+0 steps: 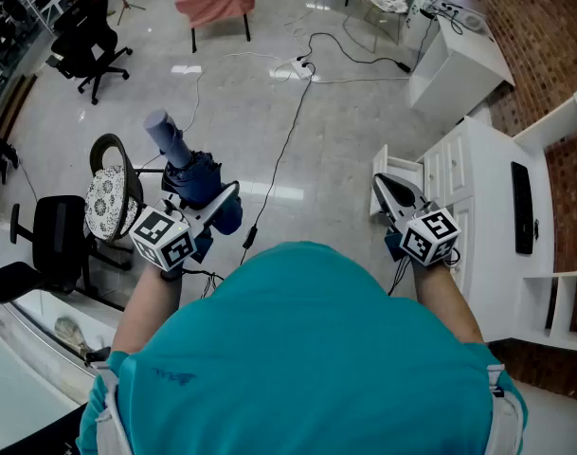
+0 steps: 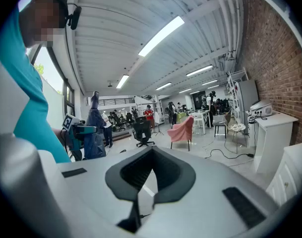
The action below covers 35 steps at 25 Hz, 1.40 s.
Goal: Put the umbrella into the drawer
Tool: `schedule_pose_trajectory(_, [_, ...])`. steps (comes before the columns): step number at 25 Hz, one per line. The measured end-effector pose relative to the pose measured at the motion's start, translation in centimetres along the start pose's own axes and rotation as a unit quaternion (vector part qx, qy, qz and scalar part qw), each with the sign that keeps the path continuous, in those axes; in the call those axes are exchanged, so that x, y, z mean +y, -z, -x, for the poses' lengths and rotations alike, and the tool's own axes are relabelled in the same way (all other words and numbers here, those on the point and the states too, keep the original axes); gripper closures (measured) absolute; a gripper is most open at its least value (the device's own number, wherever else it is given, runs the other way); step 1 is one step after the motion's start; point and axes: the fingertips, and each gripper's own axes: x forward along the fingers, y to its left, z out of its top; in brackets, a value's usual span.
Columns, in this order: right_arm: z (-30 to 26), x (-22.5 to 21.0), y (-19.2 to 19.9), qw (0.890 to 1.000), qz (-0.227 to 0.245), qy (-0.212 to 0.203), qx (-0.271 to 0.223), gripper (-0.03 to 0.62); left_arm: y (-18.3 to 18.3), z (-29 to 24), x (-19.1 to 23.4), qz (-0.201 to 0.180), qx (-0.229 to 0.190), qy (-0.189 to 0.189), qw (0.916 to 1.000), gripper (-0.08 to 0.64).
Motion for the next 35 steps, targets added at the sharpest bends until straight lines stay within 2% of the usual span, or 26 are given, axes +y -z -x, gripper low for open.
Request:
schedule_pose_trajectory(13, [-0.4, 0.1, 0.0, 1.0, -0.01, -0.011, 0.001, 0.571, 0.2, -0.2, 0.3, 0.004, -0.003, -0.001, 1.0, 0.304])
schedule_pose_trajectory(19, [-1.3, 0.4, -0.1, 1.0, -0.015, 0.001, 0.001, 0.569, 0.4, 0.6, 1.3, 0.008, -0.008, 0.003, 0.9999, 0.305])
schedule_pose_trajectory(35, [-6.9, 3.0, -3.1, 0.997, -0.015, 0.074, -0.023, 0.569, -1.3, 4.1, 10.1, -0.001, 0.002, 0.047, 0.9989, 0.305])
